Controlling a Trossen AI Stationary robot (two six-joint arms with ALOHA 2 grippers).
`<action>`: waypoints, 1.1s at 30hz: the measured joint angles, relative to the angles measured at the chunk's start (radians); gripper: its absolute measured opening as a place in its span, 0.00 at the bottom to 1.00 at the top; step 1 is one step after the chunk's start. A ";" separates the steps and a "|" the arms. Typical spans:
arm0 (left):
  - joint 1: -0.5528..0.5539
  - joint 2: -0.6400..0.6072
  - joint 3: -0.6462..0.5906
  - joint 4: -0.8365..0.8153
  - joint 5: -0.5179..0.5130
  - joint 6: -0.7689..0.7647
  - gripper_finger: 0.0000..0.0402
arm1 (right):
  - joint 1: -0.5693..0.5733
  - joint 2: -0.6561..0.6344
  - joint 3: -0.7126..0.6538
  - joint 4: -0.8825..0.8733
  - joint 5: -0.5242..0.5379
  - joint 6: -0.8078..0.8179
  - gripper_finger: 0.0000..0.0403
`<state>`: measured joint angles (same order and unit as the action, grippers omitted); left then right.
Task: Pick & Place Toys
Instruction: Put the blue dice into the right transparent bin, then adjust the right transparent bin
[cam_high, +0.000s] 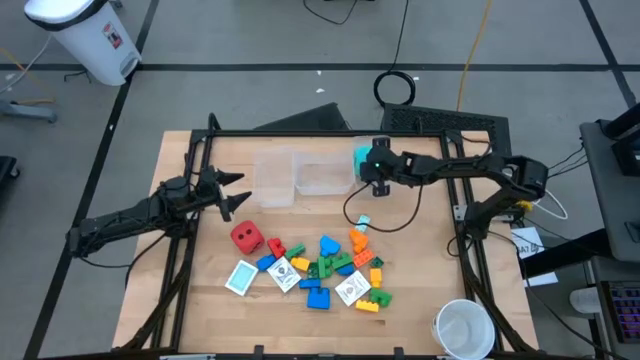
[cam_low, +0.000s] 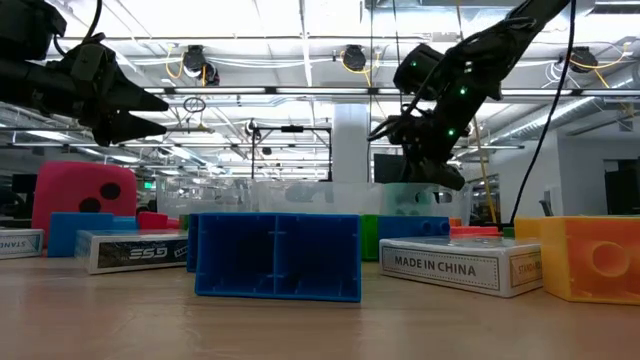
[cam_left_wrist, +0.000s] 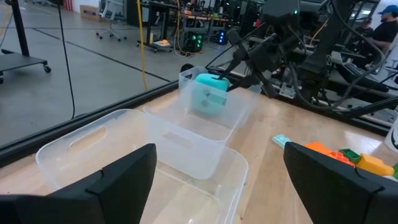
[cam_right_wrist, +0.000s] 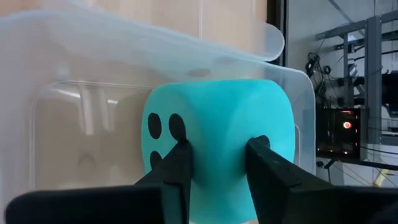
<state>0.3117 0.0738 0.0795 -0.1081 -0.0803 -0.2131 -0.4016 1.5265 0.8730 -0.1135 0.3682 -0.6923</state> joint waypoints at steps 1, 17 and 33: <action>0.000 0.000 0.000 0.000 0.000 0.000 0.89 | 0.004 0.000 0.000 0.004 0.003 0.005 0.26; 0.000 0.000 0.000 0.000 0.000 0.000 0.89 | 0.024 0.000 -0.004 0.122 0.208 -0.027 0.64; 0.000 0.000 0.000 0.000 0.000 0.000 0.89 | 0.178 -0.141 -0.012 -0.040 0.260 0.128 0.63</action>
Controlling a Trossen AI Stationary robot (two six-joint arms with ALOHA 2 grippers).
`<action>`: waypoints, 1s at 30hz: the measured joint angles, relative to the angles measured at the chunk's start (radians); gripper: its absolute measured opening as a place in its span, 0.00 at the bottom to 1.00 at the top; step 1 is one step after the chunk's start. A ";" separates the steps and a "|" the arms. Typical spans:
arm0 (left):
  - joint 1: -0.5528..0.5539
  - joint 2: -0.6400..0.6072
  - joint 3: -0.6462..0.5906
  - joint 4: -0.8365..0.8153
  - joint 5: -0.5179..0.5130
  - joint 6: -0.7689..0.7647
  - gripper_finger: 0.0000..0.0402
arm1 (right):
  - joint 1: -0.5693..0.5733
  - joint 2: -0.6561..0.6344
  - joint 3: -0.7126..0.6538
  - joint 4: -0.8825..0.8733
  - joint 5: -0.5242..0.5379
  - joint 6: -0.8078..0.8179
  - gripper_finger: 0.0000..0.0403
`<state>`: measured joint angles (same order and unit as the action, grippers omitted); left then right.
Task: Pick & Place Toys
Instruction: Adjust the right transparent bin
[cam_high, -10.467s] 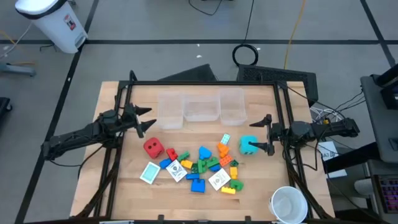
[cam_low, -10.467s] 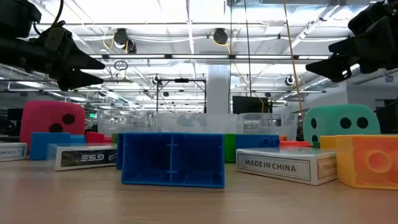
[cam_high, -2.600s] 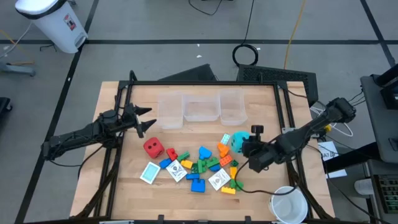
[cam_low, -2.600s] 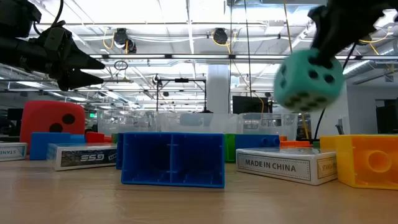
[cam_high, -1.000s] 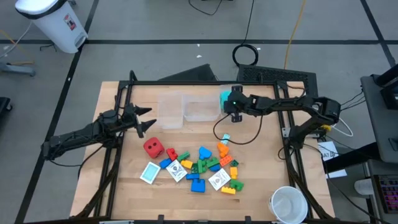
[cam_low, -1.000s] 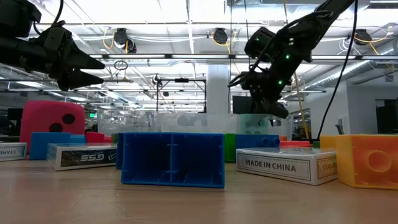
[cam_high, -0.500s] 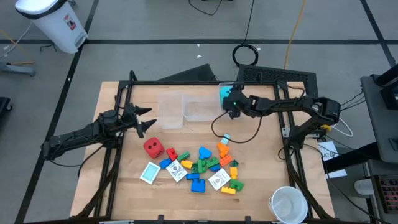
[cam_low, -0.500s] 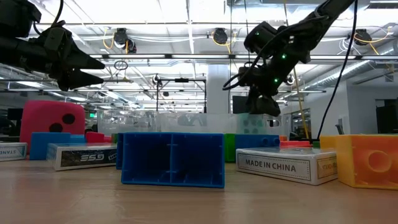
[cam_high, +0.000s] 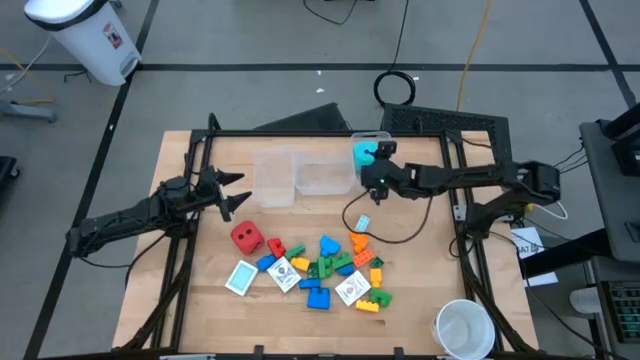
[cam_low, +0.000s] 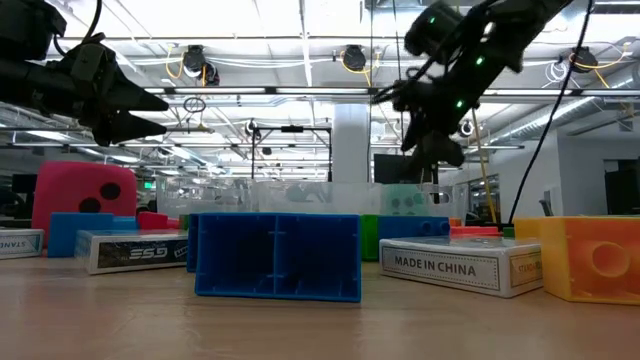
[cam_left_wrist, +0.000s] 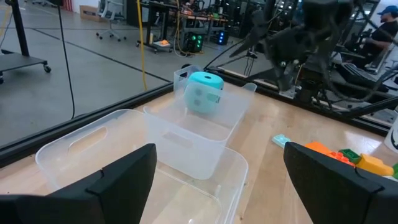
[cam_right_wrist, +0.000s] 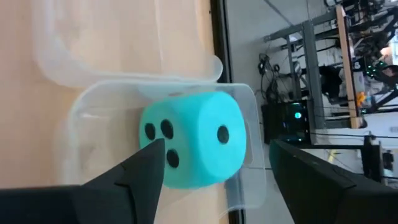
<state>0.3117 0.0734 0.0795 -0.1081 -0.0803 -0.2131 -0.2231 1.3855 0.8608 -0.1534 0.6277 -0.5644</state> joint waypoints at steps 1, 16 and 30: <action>0.000 0.000 0.000 0.000 0.000 0.000 0.89 | 0.010 -0.023 0.000 -0.016 -0.002 0.021 0.62; 0.000 0.000 0.000 0.000 0.000 0.000 0.89 | -0.102 -0.151 -0.072 -0.281 -0.511 0.181 0.50; 0.000 0.000 0.000 0.000 0.000 0.000 0.89 | -0.105 -0.111 -0.139 -0.159 -0.524 0.180 0.23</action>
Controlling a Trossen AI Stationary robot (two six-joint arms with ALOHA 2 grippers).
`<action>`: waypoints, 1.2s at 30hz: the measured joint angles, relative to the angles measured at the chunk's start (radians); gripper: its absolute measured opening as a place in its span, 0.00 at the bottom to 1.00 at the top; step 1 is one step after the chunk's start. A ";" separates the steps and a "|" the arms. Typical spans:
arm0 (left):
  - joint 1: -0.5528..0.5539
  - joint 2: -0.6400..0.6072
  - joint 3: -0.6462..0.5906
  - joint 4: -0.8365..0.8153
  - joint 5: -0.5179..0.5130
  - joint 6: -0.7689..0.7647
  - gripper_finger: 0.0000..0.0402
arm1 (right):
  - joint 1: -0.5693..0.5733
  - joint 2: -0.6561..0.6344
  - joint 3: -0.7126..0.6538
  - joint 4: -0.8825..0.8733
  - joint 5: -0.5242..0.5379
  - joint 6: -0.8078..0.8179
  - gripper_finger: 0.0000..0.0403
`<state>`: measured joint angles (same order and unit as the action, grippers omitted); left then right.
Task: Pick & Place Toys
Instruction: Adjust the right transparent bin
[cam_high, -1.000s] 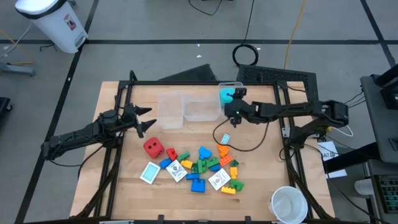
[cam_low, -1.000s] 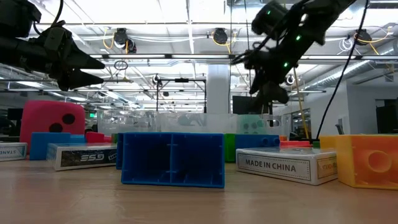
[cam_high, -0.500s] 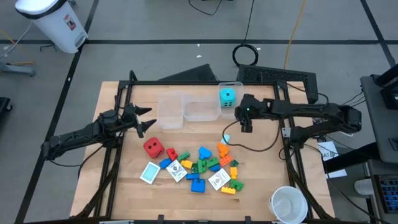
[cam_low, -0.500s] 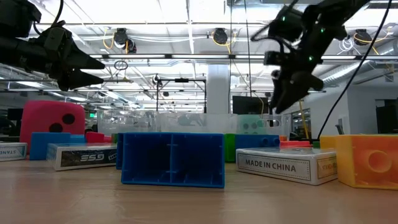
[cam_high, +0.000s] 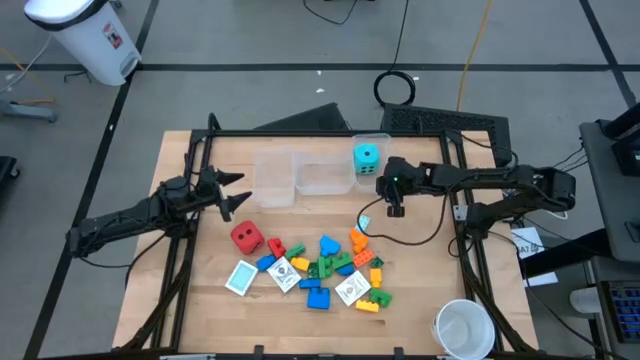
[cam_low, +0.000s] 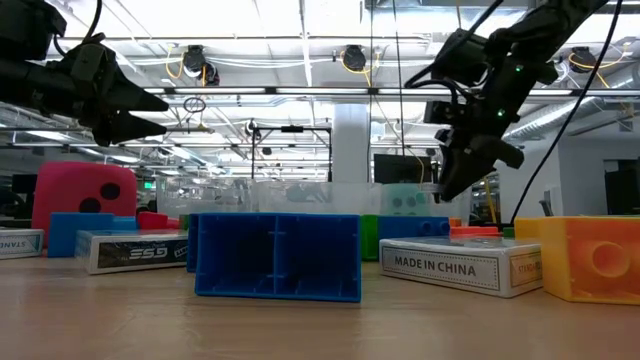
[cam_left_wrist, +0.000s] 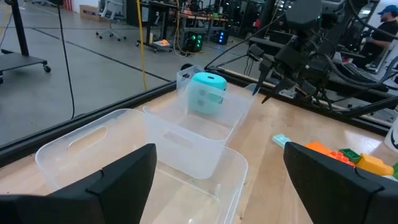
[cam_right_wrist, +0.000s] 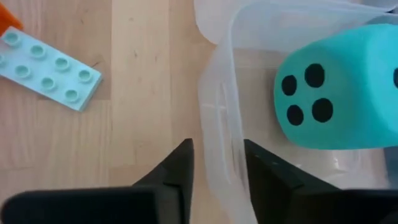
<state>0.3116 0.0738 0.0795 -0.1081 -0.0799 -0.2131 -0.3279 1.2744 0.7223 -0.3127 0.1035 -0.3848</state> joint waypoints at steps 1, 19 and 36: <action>0.000 0.000 0.000 0.000 0.000 0.000 0.89 | 0.000 -0.004 0.000 -0.001 0.000 0.003 0.20; 0.000 0.000 0.000 0.000 0.000 0.000 0.89 | 0.007 -0.006 0.000 -0.015 -0.003 -0.002 0.00; 0.000 0.000 0.000 0.000 0.000 0.000 0.89 | 0.075 -0.006 0.000 -0.016 -0.002 -0.098 0.00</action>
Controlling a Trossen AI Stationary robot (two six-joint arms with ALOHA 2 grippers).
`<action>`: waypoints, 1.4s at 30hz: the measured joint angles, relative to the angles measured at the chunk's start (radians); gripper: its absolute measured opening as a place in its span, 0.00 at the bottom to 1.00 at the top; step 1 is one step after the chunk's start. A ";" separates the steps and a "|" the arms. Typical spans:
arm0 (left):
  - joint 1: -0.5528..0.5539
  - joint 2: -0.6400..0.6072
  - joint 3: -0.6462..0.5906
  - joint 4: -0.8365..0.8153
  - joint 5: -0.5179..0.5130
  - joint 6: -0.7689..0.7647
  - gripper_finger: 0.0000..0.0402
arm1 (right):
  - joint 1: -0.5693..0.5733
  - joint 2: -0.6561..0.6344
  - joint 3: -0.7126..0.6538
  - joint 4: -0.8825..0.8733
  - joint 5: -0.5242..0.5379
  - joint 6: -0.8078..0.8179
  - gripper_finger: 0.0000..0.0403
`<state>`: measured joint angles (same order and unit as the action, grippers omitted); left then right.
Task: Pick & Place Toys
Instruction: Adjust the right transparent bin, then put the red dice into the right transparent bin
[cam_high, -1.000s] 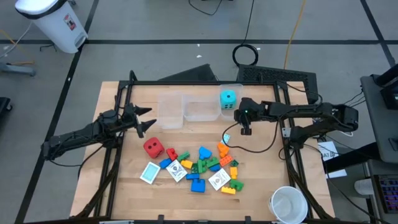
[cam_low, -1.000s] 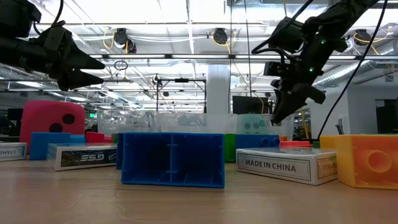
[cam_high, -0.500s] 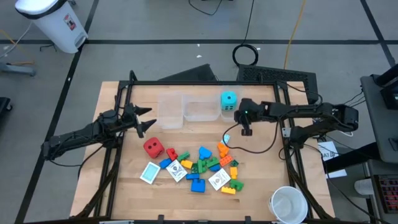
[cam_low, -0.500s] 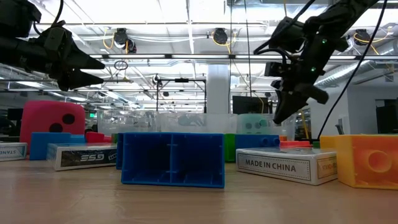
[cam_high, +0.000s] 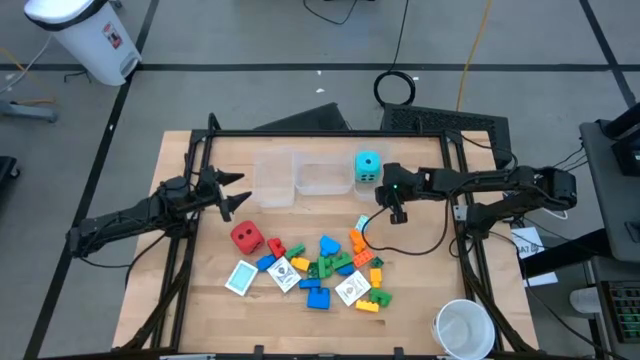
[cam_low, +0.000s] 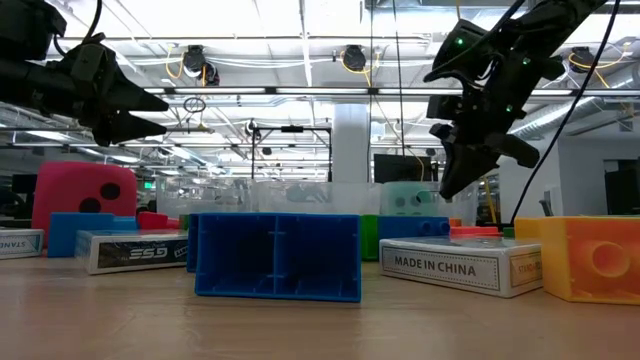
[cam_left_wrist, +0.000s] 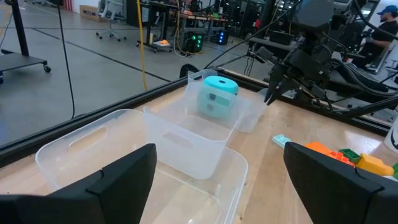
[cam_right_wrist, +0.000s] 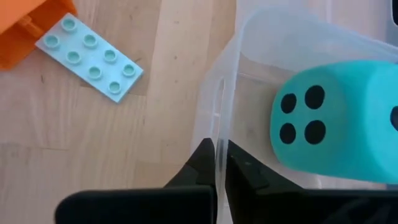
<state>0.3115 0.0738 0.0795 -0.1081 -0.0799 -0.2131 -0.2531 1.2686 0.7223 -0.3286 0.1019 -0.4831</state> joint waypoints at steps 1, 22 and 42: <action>0.000 0.000 0.000 0.000 0.000 0.000 0.89 | 0.000 0.000 0.000 0.001 0.001 0.000 0.01; 0.000 0.000 0.000 0.000 0.000 0.000 0.89 | 0.056 -0.192 0.006 0.077 0.004 0.091 0.60; 0.000 0.000 0.000 0.127 -0.013 -0.002 0.89 | 0.266 -0.350 -0.163 0.537 -0.132 0.444 0.65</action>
<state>0.3119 0.0738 0.0795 0.0186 -0.0925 -0.2148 0.0134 0.9184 0.5597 0.2080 -0.0300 -0.0388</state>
